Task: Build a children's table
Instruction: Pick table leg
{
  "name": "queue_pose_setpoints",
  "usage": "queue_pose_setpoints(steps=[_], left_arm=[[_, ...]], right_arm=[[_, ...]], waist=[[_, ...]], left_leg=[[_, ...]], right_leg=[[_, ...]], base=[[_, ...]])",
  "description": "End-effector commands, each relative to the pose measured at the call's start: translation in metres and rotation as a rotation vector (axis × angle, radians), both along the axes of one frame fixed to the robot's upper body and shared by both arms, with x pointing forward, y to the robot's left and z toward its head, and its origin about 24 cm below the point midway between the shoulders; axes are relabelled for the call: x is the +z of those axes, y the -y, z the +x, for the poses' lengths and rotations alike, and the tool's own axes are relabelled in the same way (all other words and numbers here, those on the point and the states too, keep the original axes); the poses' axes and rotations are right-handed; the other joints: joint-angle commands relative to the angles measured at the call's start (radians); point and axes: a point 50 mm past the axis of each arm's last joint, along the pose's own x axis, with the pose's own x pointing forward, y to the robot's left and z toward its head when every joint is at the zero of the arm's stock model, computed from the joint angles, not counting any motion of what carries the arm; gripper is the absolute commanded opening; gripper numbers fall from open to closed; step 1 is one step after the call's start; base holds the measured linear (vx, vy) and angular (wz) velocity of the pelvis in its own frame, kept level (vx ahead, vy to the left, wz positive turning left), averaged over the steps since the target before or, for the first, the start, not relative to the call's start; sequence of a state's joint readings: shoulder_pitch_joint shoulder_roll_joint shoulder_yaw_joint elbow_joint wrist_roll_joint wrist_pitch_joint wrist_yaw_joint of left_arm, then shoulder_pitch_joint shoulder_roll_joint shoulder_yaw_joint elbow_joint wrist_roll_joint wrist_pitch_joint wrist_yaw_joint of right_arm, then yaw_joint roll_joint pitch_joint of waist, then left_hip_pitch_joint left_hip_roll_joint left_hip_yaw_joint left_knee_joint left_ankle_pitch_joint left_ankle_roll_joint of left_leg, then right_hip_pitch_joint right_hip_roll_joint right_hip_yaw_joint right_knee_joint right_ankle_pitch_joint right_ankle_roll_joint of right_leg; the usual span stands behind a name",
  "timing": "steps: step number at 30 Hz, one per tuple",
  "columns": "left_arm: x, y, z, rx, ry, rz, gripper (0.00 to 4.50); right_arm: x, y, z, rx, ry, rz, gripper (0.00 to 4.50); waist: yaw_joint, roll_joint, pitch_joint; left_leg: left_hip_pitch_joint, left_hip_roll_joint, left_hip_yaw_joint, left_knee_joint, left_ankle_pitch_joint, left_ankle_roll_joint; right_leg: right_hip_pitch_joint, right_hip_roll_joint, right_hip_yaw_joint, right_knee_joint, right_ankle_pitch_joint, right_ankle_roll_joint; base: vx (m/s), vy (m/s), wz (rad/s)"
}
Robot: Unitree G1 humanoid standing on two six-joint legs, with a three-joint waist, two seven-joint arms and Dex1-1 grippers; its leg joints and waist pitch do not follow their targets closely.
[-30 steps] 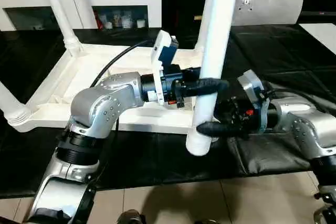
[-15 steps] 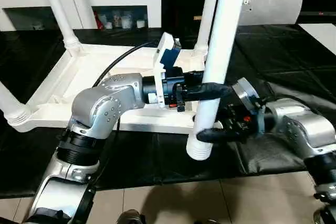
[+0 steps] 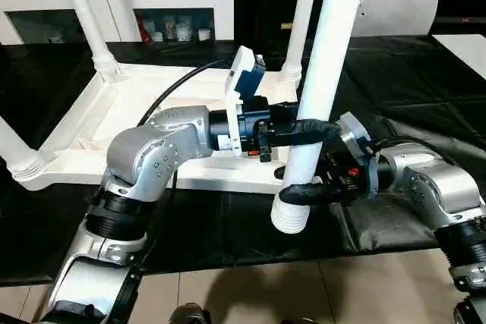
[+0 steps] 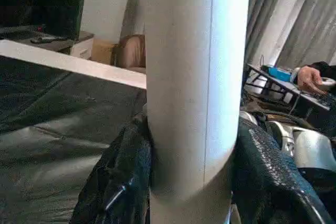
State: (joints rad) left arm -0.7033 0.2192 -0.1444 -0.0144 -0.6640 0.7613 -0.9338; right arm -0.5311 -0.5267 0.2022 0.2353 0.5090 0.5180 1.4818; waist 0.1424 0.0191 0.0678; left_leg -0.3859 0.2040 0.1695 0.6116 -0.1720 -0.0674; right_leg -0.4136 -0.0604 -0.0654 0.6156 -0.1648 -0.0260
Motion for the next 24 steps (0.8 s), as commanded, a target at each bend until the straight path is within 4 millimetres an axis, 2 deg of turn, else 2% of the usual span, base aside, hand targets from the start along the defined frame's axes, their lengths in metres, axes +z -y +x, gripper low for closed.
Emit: queue_pose_setpoints(steps=[1,2,3,5,8,12,18,19,22,24], left_arm=[[0.0093,0.0044,-0.0024,-0.015,0.047,-0.01,1.79],[0.0091,0.0043,-0.0025,-0.015,0.047,-0.009,1.79],[0.009,0.0042,-0.0026,-0.015,0.046,-0.009,1.79],[0.0087,0.004,-0.0029,-0.015,0.046,-0.008,1.79],[0.0085,0.0039,-0.003,-0.016,0.046,-0.007,1.79],[0.0083,0.004,-0.0036,-0.018,0.046,-0.007,1.79],[0.0078,0.0042,-0.004,-0.024,0.045,-0.003,1.79],[0.0077,0.0042,-0.004,-0.024,0.045,-0.002,1.79],[0.0073,0.004,-0.004,-0.024,0.045,-0.001,1.79],[0.0076,0.0038,-0.0038,-0.022,0.045,-0.001,1.79]], right_arm=[[0.0013,-0.0007,0.0008,0.0,-0.038,0.005,1.88],[0.0013,-0.0004,-0.0001,0.007,-0.051,0.006,1.88],[0.0012,-0.0002,-0.0007,0.01,-0.057,0.007,2.22],[0.0011,-0.0003,-0.0012,0.01,-0.073,0.011,2.57],[0.0012,-0.0007,-0.0012,0.007,-0.071,0.009,2.68],[-0.0001,-0.0017,-0.0007,0.005,-0.017,-0.012,3.05],[-0.0007,-0.0019,-0.0024,0.021,-0.021,-0.006,3.07],[-0.0005,-0.0018,-0.0023,0.021,-0.02,-0.004,2.81],[0.0001,-0.0015,-0.002,0.019,-0.015,0.002,2.66],[0.0005,-0.0012,-0.0023,0.023,-0.028,0.008,2.37]], waist=[[0.001,-0.018,-0.087],[0.001,-0.018,-0.087],[0.001,-0.019,-0.087],[0.002,-0.019,-0.087],[0.002,-0.018,-0.088],[0.003,-0.019,-0.087],[0.002,-0.018,-0.088],[0.003,-0.018,-0.088],[0.002,-0.018,-0.087],[0.002,-0.018,-0.087]], left_leg=[[0.011,0.018,-0.002,-0.056,-0.117,0.052],[0.011,0.018,-0.002,-0.056,-0.117,0.052],[0.01,0.018,-0.002,-0.056,-0.115,0.054],[0.01,0.018,-0.001,-0.056,-0.112,0.054],[0.01,0.018,-0.002,-0.055,-0.11,0.053],[0.01,0.018,-0.002,-0.055,-0.116,0.047],[0.011,0.018,-0.001,-0.055,-0.113,0.051],[0.011,0.018,-0.001,-0.055,-0.113,0.051],[0.011,0.018,-0.001,-0.055,-0.116,0.051],[0.011,0.018,-0.001,-0.055,-0.116,0.051]], right_leg=[[0.061,-0.066,0.036,-0.074,-0.288,-0.152],[0.061,-0.066,0.036,-0.074,-0.288,-0.152],[0.062,-0.065,0.036,-0.073,-0.281,-0.152],[0.061,-0.065,0.036,-0.073,-0.278,-0.153],[0.061,-0.066,0.036,-0.073,-0.278,-0.155],[0.061,-0.067,0.036,-0.073,-0.284,-0.151],[0.061,-0.066,0.036,-0.073,-0.276,-0.154],[0.061,-0.066,0.037,-0.073,-0.275,-0.154],[0.061,-0.066,0.036,-0.073,-0.28,-0.154],[0.061,-0.066,0.036,-0.073,-0.282,-0.153]], base=[[0.0,0.0,0.0],[0.0,0.0,0.0],[0.0,0.0,0.0],[0.0,0.0,0.0],[0.0,0.0,0.0],[0.0,0.0,0.0],[0.0,0.0,0.0],[0.0,0.0,0.0],[0.0,0.0,0.0],[0.0,0.0,0.0]])
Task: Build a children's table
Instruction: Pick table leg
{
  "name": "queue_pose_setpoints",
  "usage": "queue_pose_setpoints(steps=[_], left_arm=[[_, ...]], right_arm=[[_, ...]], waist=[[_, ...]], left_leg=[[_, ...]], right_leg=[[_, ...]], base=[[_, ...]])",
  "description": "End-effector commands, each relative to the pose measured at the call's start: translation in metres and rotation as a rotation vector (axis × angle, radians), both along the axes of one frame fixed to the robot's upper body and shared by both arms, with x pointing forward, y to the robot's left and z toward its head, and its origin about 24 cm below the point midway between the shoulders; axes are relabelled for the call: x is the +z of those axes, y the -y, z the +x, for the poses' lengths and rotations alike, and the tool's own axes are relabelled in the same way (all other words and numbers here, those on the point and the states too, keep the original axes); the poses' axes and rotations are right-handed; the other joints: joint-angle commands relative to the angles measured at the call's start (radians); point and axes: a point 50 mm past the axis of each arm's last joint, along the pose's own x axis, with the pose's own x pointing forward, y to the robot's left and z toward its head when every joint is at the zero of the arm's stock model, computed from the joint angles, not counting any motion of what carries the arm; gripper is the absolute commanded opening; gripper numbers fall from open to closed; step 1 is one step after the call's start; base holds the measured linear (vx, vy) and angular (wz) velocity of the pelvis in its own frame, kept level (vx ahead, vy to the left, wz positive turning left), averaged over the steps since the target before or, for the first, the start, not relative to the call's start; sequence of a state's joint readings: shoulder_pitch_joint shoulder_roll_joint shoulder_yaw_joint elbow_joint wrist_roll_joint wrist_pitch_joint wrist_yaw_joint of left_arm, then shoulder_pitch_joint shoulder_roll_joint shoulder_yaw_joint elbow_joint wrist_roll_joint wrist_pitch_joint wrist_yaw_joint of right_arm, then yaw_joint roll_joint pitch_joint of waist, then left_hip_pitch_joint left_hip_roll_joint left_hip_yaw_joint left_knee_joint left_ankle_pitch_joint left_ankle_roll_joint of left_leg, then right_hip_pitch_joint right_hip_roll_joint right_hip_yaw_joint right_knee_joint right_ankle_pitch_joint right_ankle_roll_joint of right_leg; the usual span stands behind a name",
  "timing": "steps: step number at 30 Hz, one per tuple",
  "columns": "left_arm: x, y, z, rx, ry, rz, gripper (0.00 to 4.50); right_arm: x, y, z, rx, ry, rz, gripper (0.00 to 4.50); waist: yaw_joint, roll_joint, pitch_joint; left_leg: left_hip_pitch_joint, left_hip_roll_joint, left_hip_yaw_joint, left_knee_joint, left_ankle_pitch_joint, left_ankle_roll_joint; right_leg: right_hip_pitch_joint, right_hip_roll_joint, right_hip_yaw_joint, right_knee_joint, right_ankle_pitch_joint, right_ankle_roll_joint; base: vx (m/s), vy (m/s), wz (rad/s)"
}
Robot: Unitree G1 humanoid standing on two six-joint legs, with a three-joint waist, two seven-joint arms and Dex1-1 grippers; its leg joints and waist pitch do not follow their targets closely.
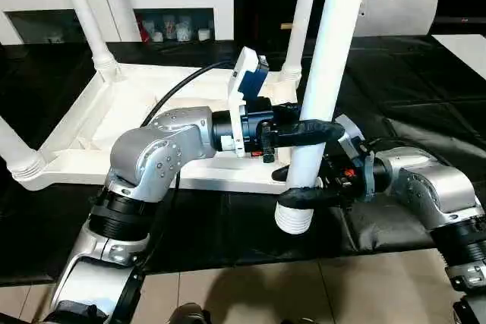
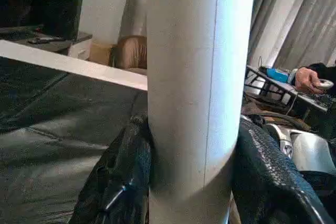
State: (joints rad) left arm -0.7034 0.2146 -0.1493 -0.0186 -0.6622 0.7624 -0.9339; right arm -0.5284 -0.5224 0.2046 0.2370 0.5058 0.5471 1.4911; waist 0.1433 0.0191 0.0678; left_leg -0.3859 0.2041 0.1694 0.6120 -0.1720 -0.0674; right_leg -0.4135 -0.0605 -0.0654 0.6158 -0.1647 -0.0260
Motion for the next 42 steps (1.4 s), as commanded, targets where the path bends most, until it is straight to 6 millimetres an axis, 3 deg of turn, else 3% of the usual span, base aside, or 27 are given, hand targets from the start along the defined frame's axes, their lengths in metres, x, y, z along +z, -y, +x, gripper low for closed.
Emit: queue_pose_setpoints(steps=[1,6,14,15,20,21,26,31,37,41,42], left_arm=[[0.008,0.002,-0.003,-0.015,0.043,-0.002,1.79],[0.007,0.002,-0.002,-0.013,0.045,0.001,1.79],[0.005,0.005,-0.002,0.006,0.029,0.012,1.79],[0.005,0.009,-0.004,-0.001,0.019,0.009,2.35],[0.004,0.021,-0.009,-0.016,0.016,0.006,2.55],[0.004,0.025,-0.01,-0.011,0.025,0.011,2.8],[0.005,0.033,-0.014,-0.012,0.046,0.005,3.1],[0.01,0.037,-0.011,0.042,-0.016,-0.121,3.28],[0.022,0.029,-0.002,0.113,-0.167,-0.346,3.28],[0.018,0.017,0.007,0.199,-0.199,-0.378,3.28],[0.016,0.013,0.008,0.219,-0.192,-0.365,3.28]], right_arm=[[0.003,0.0,-0.001,0.016,0.006,0.012,2.29],[0.002,0.0,0.0,0.008,-0.004,-0.006,2.0],[-0.003,0.0,0.002,-0.048,-0.02,-0.044,1.96],[-0.005,-0.001,0.004,-0.078,0.015,-0.043,1.96],[-0.008,-0.008,0.009,-0.143,0.047,-0.035,1.94],[-0.009,-0.011,0.011,-0.166,0.064,-0.029,1.93],[-0.01,-0.016,0.016,-0.224,0.102,-0.015,1.91],[-0.01,-0.017,0.015,-0.236,0.091,0.028,1.91],[-0.006,-0.012,0.008,-0.268,0.052,0.124,1.91],[-0.006,-0.007,0.004,-0.362,0.056,0.148,1.91],[-0.006,-0.005,0.004,-0.394,0.055,0.147,1.91]], waist=[[0.001,-0.018,-0.088],[0.001,-0.019,-0.088],[0.001,-0.019,-0.088],[0.0,-0.016,-0.088],[-0.003,-0.017,-0.088],[-0.003,-0.017,-0.088],[-0.005,-0.016,-0.087],[-0.002,-0.018,-0.088],[-0.003,-0.024,-0.086],[-0.002,-0.022,-0.085],[-0.005,-0.015,-0.078]], left_leg=[[0.011,0.019,-0.002,-0.056,-0.114,0.051],[0.01,0.018,-0.001,-0.055,-0.111,0.053],[0.011,0.018,-0.001,-0.055,-0.111,0.049],[0.01,0.018,-0.001,-0.054,-0.112,0.048],[0.012,0.019,-0.002,-0.056,-0.12,0.04],[0.012,0.018,-0.002,-0.056,-0.119,0.041],[0.011,0.018,-0.002,-0.056,-0.125,0.038],[0.01,0.017,0.0,-0.055,-0.119,0.046],[0.008,0.014,0.002,-0.053,-0.121,0.065],[0.01,0.015,-0.001,-0.056,-0.125,0.06],[0.01,0.015,-0.001,-0.058,-0.133,0.058]], right_leg=[[0.061,-0.066,0.036,-0.073,-0.28,-0.153],[0.061,-0.067,0.036,-0.073,-0.278,-0.153],[0.062,-0.066,0.037,-0.073,-0.278,-0.153],[0.061,-0.066,0.037,-0.073,-0.276,-0.153],[0.06,-0.067,0.036,-0.074,-0.28,-0.154],[0.061,-0.067,0.036,-0.074,-0.279,-0.151],[0.06,-0.067,0.036,-0.075,-0.282,-0.148],[0.064,-0.067,0.036,-0.075,-0.263,-0.155],[0.064,-0.064,0.035,-0.079,-0.275,-0.158],[0.061,-0.064,0.032,-0.086,-0.317,-0.134],[0.056,-0.063,0.033,-0.089,-0.329,-0.128]], base=[[0.0,0.0,0.0],[0.0,0.0,0.0],[0.0,0.0,0.0],[0.0,0.0,0.0],[0.0,0.0,0.0],[0.0,0.0,0.0],[0.0,0.0,0.0],[0.0,0.0,0.0],[0.0,0.0,0.0],[0.0,0.0,0.0],[0.0,0.0,0.0]])
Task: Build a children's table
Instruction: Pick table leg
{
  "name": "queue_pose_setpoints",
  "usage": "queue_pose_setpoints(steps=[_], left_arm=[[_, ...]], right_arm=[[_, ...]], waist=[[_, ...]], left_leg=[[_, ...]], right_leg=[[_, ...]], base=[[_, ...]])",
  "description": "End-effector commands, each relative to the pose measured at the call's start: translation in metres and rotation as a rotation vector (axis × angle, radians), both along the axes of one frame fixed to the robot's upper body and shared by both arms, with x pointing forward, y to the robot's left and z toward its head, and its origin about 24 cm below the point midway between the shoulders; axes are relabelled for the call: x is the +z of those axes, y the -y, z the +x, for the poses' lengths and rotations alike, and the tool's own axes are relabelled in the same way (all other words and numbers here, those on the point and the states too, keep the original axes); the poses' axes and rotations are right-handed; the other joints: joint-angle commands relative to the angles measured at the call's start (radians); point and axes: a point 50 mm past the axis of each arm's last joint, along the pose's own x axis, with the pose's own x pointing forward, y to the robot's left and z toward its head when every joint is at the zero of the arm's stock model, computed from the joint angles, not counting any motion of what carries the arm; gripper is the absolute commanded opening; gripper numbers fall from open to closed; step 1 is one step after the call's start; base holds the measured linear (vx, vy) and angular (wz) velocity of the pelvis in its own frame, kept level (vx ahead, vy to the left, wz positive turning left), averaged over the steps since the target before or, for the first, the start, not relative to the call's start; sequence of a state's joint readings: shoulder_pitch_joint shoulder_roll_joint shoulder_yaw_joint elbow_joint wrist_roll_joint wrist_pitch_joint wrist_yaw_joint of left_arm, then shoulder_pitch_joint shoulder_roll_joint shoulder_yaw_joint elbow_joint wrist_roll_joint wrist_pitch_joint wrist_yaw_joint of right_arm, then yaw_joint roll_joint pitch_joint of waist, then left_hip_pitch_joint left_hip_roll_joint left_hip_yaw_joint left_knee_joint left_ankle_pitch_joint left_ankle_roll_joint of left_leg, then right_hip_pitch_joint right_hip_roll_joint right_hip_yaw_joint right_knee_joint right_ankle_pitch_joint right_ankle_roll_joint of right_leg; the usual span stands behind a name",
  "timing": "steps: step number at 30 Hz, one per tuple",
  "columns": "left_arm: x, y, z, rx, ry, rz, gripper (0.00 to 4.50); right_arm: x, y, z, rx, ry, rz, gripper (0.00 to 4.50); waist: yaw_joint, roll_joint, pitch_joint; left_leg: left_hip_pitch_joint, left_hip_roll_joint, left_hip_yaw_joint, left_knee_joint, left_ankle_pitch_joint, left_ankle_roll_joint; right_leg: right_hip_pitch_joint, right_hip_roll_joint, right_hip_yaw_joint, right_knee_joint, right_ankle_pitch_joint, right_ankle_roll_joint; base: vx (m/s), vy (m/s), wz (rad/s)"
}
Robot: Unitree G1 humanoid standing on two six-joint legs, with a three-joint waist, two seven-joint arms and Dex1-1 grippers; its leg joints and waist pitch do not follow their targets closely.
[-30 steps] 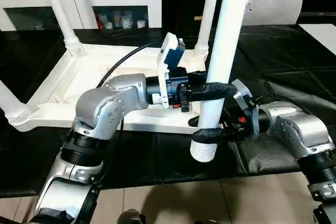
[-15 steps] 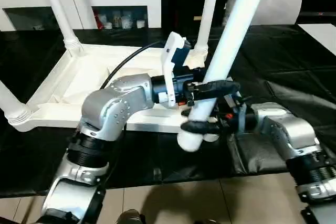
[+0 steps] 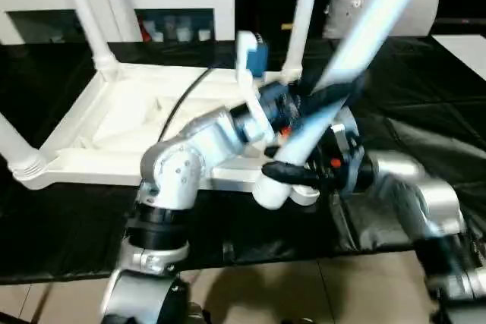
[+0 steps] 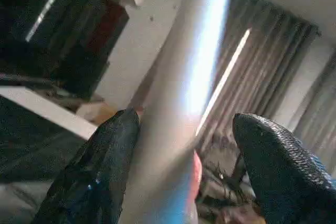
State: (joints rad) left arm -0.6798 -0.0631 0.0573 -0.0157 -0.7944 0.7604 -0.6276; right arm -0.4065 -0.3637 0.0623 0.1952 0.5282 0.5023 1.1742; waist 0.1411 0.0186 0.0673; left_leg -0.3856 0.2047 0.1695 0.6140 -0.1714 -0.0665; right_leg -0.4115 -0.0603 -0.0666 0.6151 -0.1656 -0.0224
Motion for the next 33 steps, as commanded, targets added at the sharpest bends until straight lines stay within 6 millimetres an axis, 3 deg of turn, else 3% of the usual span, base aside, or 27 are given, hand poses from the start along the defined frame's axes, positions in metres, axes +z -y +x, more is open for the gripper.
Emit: queue_pose_setpoints(steps=[1,2,4,7,9,10,11,12,18,22,23,24,32,33], left_arm=[[-0.002,-0.007,0.002,0.041,0.002,0.019,3.28],[-0.002,-0.007,0.002,0.041,0.002,0.019,3.28],[-0.015,-0.026,0.008,0.136,0.05,0.174,3.28],[-0.024,-0.04,0.013,0.189,0.099,0.316,3.28],[-0.039,-0.055,0.017,0.218,0.179,0.515,3.28],[-0.045,-0.06,0.018,0.212,0.206,0.587,3.28],[-0.048,-0.063,0.018,0.206,0.219,0.627,3.28],[-0.057,-0.068,0.018,0.178,0.251,0.707,3.28],[-0.07,-0.077,0.018,0.091,0.295,0.807,3.28],[-0.096,-0.088,0.013,-0.099,0.347,0.987,3.28],[-0.099,-0.089,0.013,-0.126,0.358,1.018,3.0],[-0.102,-0.091,0.013,-0.156,0.365,1.045,2.94],[-0.114,-0.088,0.024,-0.189,0.406,1.118,2.51],[-0.115,-0.087,0.026,-0.188,0.411,1.121,2.45]], right_arm=[[0.012,0.006,0.001,-0.065,0.042,0.005,1.91],[0.012,0.006,0.001,-0.065,0.042,0.005,1.91],[0.012,0.015,0.002,-0.204,0.058,-0.049,1.9],[0.011,0.025,0.009,-0.365,0.068,-0.087,1.9],[0.009,0.037,0.016,-0.53,0.069,-0.135,1.9],[0.008,0.039,0.016,-0.562,0.066,-0.142,1.9],[0.008,0.041,0.016,-0.58,0.064,-0.146,1.9],[0.007,0.044,0.017,-0.641,0.055,-0.147,1.9],[0.006,0.046,0.016,-0.699,0.066,-0.17,1.9],[0.004,0.045,0.014,-0.717,0.063,-0.187,1.9],[0.003,0.044,0.014,-0.713,0.066,-0.185,1.9],[0.002,0.044,0.013,-0.708,0.063,-0.191,1.9],[-0.003,0.048,0.011,-0.692,0.08,-0.232,1.9],[-0.003,0.049,0.011,-0.692,0.08,-0.232,1.9]], waist=[[-0.005,-0.018,-0.079],[-0.006,-0.019,-0.079],[-0.011,-0.02,-0.074],[-0.023,-0.013,-0.073],[-0.029,-0.011,-0.074],[-0.033,-0.017,-0.071],[-0.031,-0.014,-0.07],[-0.032,-0.01,-0.074],[-0.034,-0.008,-0.078],[-0.032,-0.004,-0.078],[-0.032,-0.008,-0.08],[-0.033,-0.005,-0.078],[-0.026,-0.008,-0.078],[-0.024,-0.009,-0.081]], left_leg=[[0.012,0.014,-0.003,-0.062,-0.142,0.049],[0.012,0.014,-0.002,-0.063,-0.144,0.048],[0.013,0.015,-0.006,-0.069,-0.151,0.041],[0.017,0.011,-0.005,-0.072,-0.167,0.017],[0.019,0.009,-0.006,-0.074,-0.175,0.006],[0.02,0.01,-0.004,-0.076,-0.183,0.004],[0.02,0.01,-0.006,-0.077,-0.181,0.005],[0.019,0.012,-0.006,-0.078,-0.172,0.001],[0.017,0.013,-0.002,-0.077,-0.141,-0.001],[0.017,0.011,-0.002,-0.081,-0.155,-0.007],[0.018,0.012,-0.002,-0.081,-0.156,-0.006],[0.02,0.014,-0.002,-0.082,-0.17,-0.012],[0.024,0.013,0.001,-0.078,-0.186,-0.009],[0.021,0.016,-0.002,-0.08,-0.176,-0.013]], right_leg=[[0.057,-0.062,0.034,-0.09,-0.349,-0.111],[0.057,-0.061,0.034,-0.09,-0.355,-0.108],[0.052,-0.062,0.035,-0.095,-0.38,-0.076],[0.046,-0.062,0.035,-0.098,-0.424,-0.046],[0.044,-0.06,0.034,-0.098,-0.434,-0.039],[0.043,-0.06,0.035,-0.1,-0.437,-0.037],[0.044,-0.061,0.035,-0.101,-0.436,-0.036],[0.046,-0.063,0.037,-0.093,-0.392,-0.049],[0.05,-0.065,0.041,-0.077,-0.268,-0.111],[0.053,-0.067,0.044,-0.079,-0.291,-0.102],[0.054,-0.067,0.043,-0.082,-0.294,-0.101],[0.051,-0.069,0.044,-0.08,-0.3,-0.105],[0.049,-0.07,0.045,-0.086,-0.313,-0.12],[0.056,-0.076,0.046,-0.077,-0.295,-0.126]], base=[[0.0,0.0,0.0],[0.0,0.0,0.0],[0.0,0.0,0.0],[0.0,0.0,0.0],[0.0,0.0,0.0],[0.0,0.0,0.0],[0.0,0.0,0.0],[0.0,0.0,0.0],[0.0,0.0,0.0],[0.0,0.0,0.0],[0.0,0.0,0.0],[0.0,0.0,0.0],[0.0,0.0,0.0],[0.0,0.0,0.0]])
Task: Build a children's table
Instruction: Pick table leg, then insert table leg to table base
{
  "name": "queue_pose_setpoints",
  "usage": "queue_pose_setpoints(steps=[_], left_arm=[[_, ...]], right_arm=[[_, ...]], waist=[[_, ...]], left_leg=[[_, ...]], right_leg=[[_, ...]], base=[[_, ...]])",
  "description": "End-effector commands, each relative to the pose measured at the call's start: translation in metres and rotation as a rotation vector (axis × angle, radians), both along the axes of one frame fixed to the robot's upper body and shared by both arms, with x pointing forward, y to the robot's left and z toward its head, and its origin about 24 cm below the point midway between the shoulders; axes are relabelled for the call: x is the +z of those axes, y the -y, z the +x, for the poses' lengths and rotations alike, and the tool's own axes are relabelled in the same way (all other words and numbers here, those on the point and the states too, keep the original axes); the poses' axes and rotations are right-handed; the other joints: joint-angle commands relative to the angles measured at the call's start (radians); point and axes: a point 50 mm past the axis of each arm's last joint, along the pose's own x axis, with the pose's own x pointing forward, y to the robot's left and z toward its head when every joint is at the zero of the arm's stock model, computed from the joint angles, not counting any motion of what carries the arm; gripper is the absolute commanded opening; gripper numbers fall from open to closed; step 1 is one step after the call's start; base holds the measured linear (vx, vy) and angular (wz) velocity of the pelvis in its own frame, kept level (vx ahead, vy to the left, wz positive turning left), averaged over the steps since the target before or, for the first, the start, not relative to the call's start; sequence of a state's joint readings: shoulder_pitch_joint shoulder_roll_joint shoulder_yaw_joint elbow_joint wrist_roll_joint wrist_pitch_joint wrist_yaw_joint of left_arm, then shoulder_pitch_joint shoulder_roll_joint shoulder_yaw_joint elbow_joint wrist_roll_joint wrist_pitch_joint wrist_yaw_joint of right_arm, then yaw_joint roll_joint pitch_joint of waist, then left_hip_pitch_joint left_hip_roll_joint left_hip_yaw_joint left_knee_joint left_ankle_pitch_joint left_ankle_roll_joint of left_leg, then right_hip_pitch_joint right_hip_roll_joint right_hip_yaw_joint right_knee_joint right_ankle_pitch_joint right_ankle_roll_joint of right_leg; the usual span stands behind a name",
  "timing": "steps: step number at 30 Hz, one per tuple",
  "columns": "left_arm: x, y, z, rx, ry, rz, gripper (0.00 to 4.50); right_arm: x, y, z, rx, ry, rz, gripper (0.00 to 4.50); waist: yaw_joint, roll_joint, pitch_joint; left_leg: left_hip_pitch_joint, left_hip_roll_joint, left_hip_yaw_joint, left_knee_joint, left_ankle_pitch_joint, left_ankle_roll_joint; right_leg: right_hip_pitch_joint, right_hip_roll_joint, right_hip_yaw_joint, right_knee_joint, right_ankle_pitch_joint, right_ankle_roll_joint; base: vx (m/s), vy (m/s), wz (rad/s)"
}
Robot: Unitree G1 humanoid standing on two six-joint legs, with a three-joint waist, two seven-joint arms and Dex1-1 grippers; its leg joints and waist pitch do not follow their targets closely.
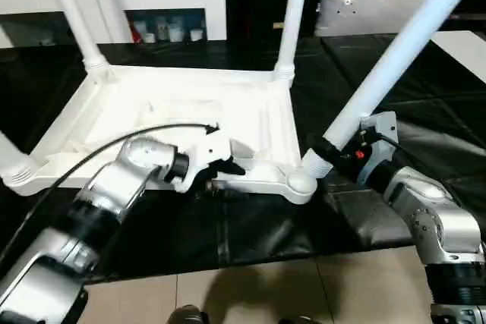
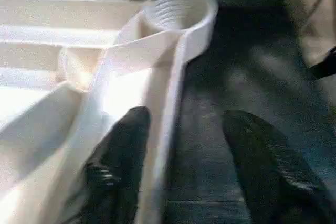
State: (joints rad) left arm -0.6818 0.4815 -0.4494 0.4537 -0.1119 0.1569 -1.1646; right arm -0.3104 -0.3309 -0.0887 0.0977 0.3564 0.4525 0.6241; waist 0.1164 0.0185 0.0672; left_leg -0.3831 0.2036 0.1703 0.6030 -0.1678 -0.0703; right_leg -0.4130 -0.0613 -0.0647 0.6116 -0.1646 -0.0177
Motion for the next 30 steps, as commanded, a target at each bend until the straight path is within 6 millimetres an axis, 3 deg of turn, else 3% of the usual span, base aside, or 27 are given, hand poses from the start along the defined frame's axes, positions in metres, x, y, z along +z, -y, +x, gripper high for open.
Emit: queue_pose_setpoints(steps=[1,2,6,9,10,12,26,30], left_arm=[[-0.003,0.003,0.005,-0.011,0.027,0.022,2.29],[-0.005,0.004,0.006,-0.014,0.025,0.023,2.06],[-0.011,0.006,0.012,-0.018,0.005,0.022,1.98],[-0.013,0.008,0.014,-0.019,-0.013,0.011,1.64],[-0.013,0.008,0.015,-0.021,-0.015,0.012,1.64],[-0.015,0.008,0.016,-0.021,-0.022,0.018,1.5],[-0.025,0.001,0.018,-0.023,-0.058,0.052,0.34],[-0.022,-0.001,0.022,0.079,-0.141,-0.032,0.14]], right_arm=[[0.003,0.007,-0.001,-0.007,0.02,-0.01,1.9],[0.003,0.008,-0.002,-0.003,0.021,-0.015,1.9],[0.005,0.014,-0.005,-0.011,0.042,-0.027,1.9],[0.005,0.016,-0.005,-0.007,0.029,-0.018,1.9],[0.005,0.016,-0.005,-0.007,0.026,-0.019,1.9],[0.003,0.017,-0.005,-0.007,0.001,-0.017,1.9],[0.011,0.01,-0.002,0.074,0.024,-0.04,1.9],[0.015,0.006,0.001,0.115,0.035,-0.065,1.9]], waist=[[0.001,-0.011,-0.081],[0.002,-0.011,-0.082],[0.004,-0.014,-0.084],[0.005,-0.016,-0.084],[0.006,0.005,-0.087],[0.003,-0.006,-0.085],[0.005,-0.006,-0.086],[0.004,-0.009,-0.088]], left_leg=[[0.015,0.016,-0.002,-0.068,-0.172,-0.005],[0.016,0.017,-0.002,-0.068,-0.171,-0.007],[0.012,0.014,0.0,-0.064,-0.152,0.01],[0.012,0.017,-0.002,-0.065,-0.151,0.018],[0.015,0.016,-0.004,-0.062,-0.153,0.016],[0.014,0.014,-0.001,-0.062,-0.165,0.017],[0.016,0.018,-0.003,-0.062,-0.168,0.024],[0.015,0.019,-0.002,-0.061,-0.153,0.027]], right_leg=[[0.058,-0.074,0.043,-0.077,-0.289,-0.129],[0.058,-0.075,0.043,-0.074,-0.28,-0.132],[0.062,-0.076,0.043,-0.074,-0.25,-0.142],[0.063,-0.078,0.042,-0.071,-0.248,-0.156],[0.061,-0.078,0.042,-0.071,-0.249,-0.16],[0.064,-0.075,0.041,-0.077,-0.256,-0.159],[0.064,-0.078,0.04,-0.078,-0.264,-0.167],[0.064,-0.077,0.04,-0.07,-0.233,-0.186]], base=[[0.0,0.0,0.0],[0.0,0.0,0.0],[0.0,0.0,0.0],[0.0,0.0,0.0],[0.0,0.0,0.0],[0.0,0.0,0.0],[0.0,0.0,0.0],[0.0,0.0,0.0]])
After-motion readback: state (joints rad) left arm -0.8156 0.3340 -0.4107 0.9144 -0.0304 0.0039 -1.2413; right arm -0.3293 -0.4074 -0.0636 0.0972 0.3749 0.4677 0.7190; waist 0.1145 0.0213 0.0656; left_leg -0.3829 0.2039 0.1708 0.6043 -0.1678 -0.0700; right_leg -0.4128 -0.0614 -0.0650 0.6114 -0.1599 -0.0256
